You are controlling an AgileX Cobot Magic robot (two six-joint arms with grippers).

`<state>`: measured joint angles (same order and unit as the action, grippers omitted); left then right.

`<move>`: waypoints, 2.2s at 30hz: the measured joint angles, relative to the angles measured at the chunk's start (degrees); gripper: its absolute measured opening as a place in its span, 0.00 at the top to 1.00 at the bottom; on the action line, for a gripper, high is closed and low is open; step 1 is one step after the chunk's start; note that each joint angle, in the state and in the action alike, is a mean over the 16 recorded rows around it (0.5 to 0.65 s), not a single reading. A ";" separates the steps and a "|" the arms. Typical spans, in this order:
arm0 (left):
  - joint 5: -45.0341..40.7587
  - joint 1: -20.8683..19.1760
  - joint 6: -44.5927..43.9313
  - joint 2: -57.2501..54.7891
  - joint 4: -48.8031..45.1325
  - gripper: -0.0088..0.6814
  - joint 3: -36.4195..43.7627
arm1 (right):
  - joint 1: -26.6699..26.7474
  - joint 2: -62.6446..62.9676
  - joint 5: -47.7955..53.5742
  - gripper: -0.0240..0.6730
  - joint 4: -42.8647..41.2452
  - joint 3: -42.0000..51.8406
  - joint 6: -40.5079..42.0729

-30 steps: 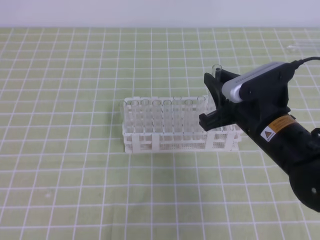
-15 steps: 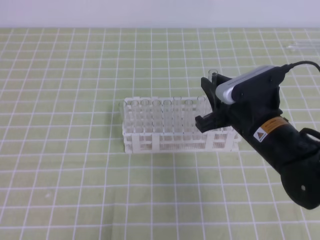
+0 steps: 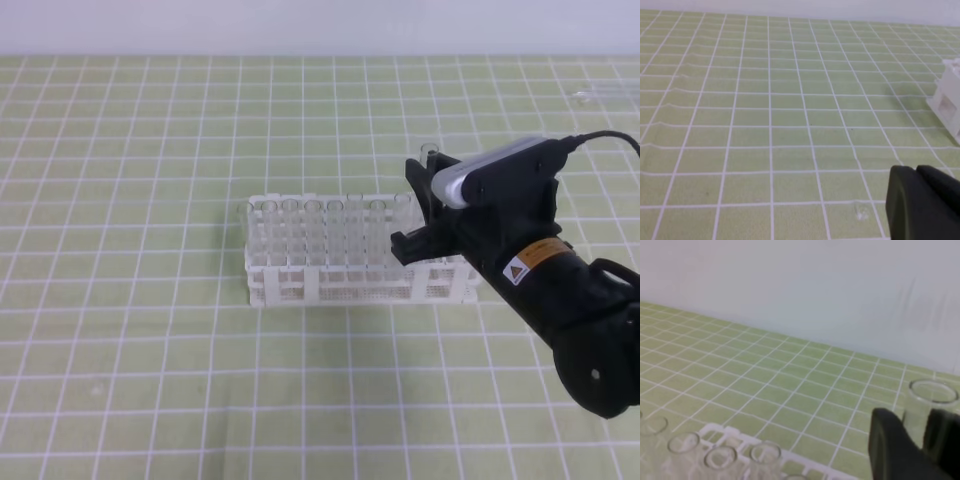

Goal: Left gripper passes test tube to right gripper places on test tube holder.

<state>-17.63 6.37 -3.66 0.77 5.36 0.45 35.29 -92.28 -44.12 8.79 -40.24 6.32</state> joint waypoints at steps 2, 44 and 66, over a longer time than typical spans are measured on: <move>0.00 0.00 0.01 0.00 0.00 0.99 0.00 | 0.00 -0.22 -0.11 0.81 0.22 -0.01 0.00; -0.11 0.02 0.08 -0.02 0.01 0.99 -0.09 | 0.00 -1.26 -0.05 0.51 3.14 0.14 0.00; 0.00 0.02 0.10 -0.01 0.00 0.99 0.00 | -5.71 39.03 35.21 0.92 2.04 1.65 5.54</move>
<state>-17.63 6.39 -3.56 0.76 5.36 0.45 29.58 -53.25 -8.91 10.84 -38.58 11.86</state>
